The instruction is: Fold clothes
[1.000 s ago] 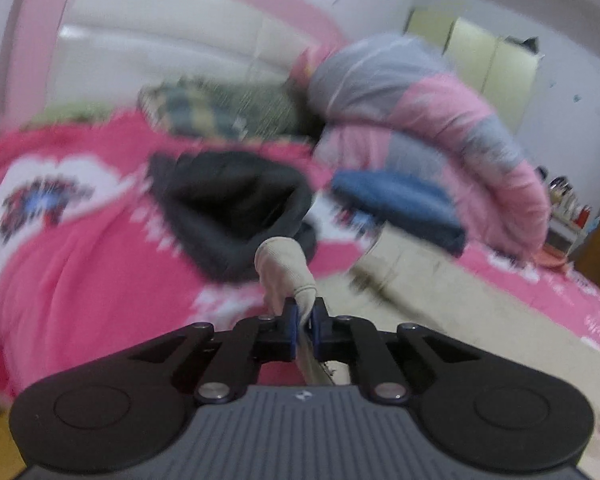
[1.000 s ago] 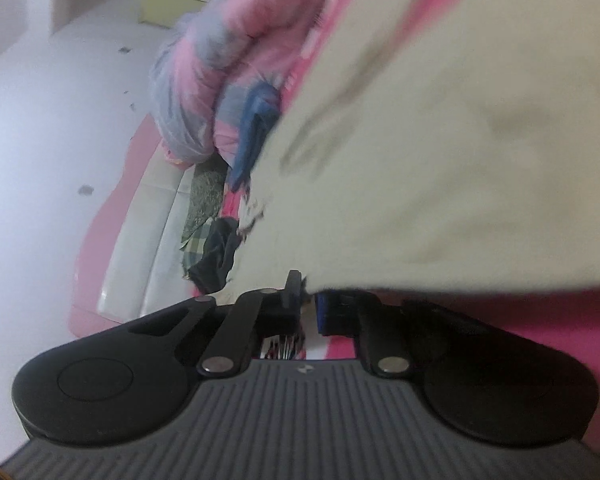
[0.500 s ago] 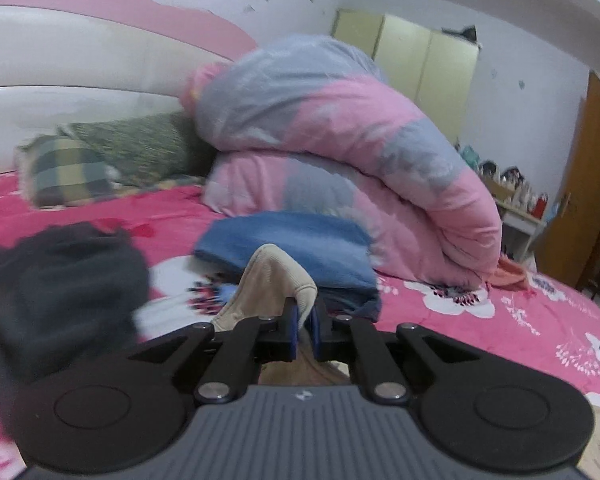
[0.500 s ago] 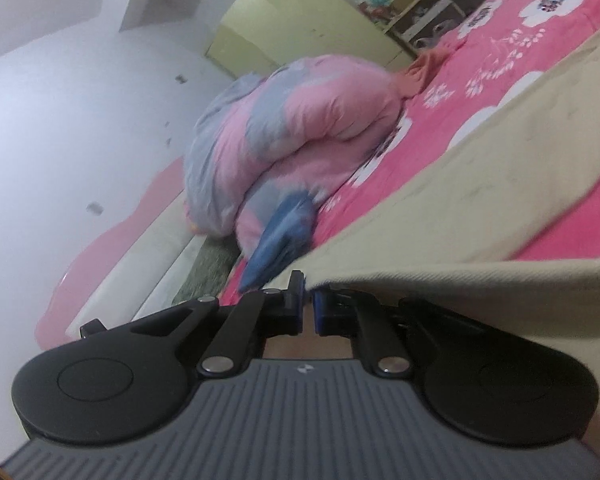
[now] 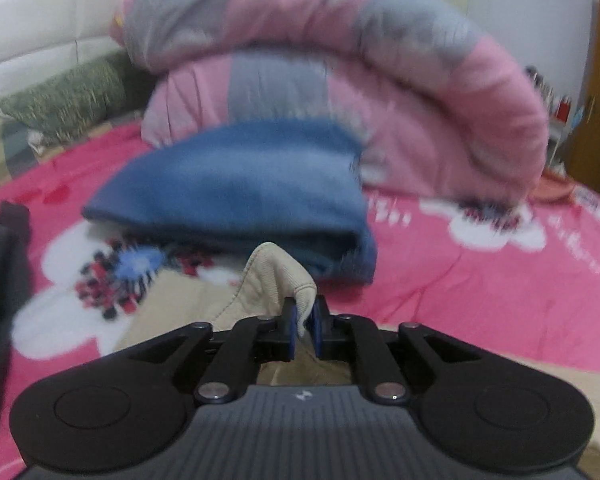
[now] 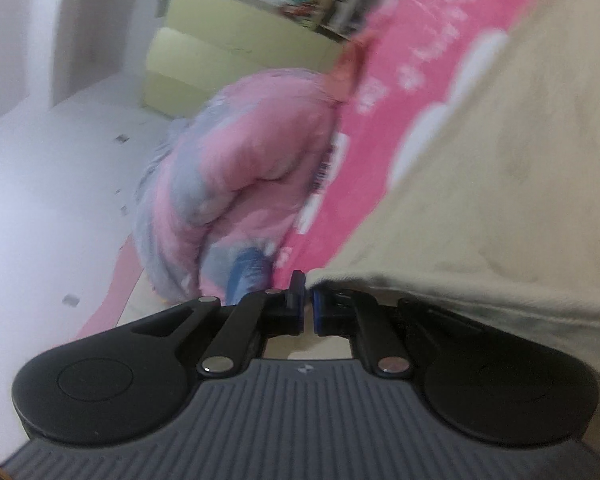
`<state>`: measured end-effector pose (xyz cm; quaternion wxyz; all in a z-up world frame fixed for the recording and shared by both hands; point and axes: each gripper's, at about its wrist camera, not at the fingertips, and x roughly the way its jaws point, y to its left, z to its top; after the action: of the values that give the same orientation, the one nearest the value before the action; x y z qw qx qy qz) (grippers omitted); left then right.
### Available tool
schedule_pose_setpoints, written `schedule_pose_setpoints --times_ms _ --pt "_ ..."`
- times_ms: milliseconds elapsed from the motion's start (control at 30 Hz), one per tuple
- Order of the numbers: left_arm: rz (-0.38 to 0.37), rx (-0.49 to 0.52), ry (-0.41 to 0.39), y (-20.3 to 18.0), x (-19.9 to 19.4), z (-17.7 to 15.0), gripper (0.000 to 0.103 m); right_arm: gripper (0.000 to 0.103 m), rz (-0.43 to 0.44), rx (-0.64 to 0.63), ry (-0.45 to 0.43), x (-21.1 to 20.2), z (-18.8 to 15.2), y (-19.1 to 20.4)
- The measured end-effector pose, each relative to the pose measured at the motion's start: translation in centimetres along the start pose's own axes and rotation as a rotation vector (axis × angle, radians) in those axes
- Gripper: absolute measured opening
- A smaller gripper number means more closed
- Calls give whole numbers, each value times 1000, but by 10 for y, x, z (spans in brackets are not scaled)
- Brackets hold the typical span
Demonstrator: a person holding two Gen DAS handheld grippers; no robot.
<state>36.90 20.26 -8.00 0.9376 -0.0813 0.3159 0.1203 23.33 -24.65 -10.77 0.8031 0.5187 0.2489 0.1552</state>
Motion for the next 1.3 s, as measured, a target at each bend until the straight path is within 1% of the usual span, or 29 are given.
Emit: schedule_pose_setpoints --times_ms 33,67,100,167,200,233,267,333,400,467,533,567,633,733,767,833,900,933,1000,1067,1167,1233,1300 --pt "-11 -11 18 1 6 -2 18 6 -16 32 15 6 2 -10" --pt "-22 -28 30 4 9 -2 28 7 -38 65 32 11 2 -20" --pt "-38 -51 37 8 7 -1 47 8 -55 101 54 15 3 -30" --pt "-84 -101 29 18 -4 3 65 9 -46 170 89 17 3 -44" --pt "-112 -127 18 24 -12 4 67 14 -26 182 91 13 3 -43" --pt "-144 -147 0 31 -25 5 68 32 -13 179 88 8 4 -39" --pt "-166 -162 -11 37 -38 6 71 49 -6 172 82 2 4 -34" --pt "-187 -186 -27 52 -64 6 75 63 14 144 79 -13 0 -21" --pt "-197 -204 -42 70 -93 -2 79 67 37 112 81 -29 -4 -6" --pt "-179 -221 -28 87 -114 -17 79 74 64 101 109 -41 -14 5" --pt "-172 -253 0 102 -131 -35 79 79 76 106 166 -50 -35 13" --pt "-176 -277 22 110 -137 -46 79 79 78 115 200 -52 -48 15" --pt "-189 -331 71 121 -138 -67 78 79 77 147 275 -53 -77 16" --pt "-216 -392 150 130 -125 -90 74 79 47 177 379 -41 -121 16" --pt "-222 -414 148 131 -121 -94 74 80 31 163 399 -35 -133 19" --pt "-221 -422 93 131 -118 -97 74 80 -4 97 394 -24 -147 30" --pt "-220 -439 72 129 -110 -95 72 80 -11 59 373 -11 -148 41" --pt "-224 -443 61 128 -105 -93 71 80 -15 77 372 -2 -147 42" --pt "-214 -456 39 127 -97 -93 60 78 -41 111 365 16 -145 40" --pt "-199 -483 16 128 -88 -94 54 75 -62 118 331 33 -142 38" --pt "-182 -469 -33 123 -81 -96 52 75 -84 144 285 54 -136 37" --pt "-179 -448 -64 121 -80 -98 51 75 -90 154 278 68 -130 35" --pt "-193 -455 -77 122 -78 -98 47 75 -83 169 273 77 -126 32"
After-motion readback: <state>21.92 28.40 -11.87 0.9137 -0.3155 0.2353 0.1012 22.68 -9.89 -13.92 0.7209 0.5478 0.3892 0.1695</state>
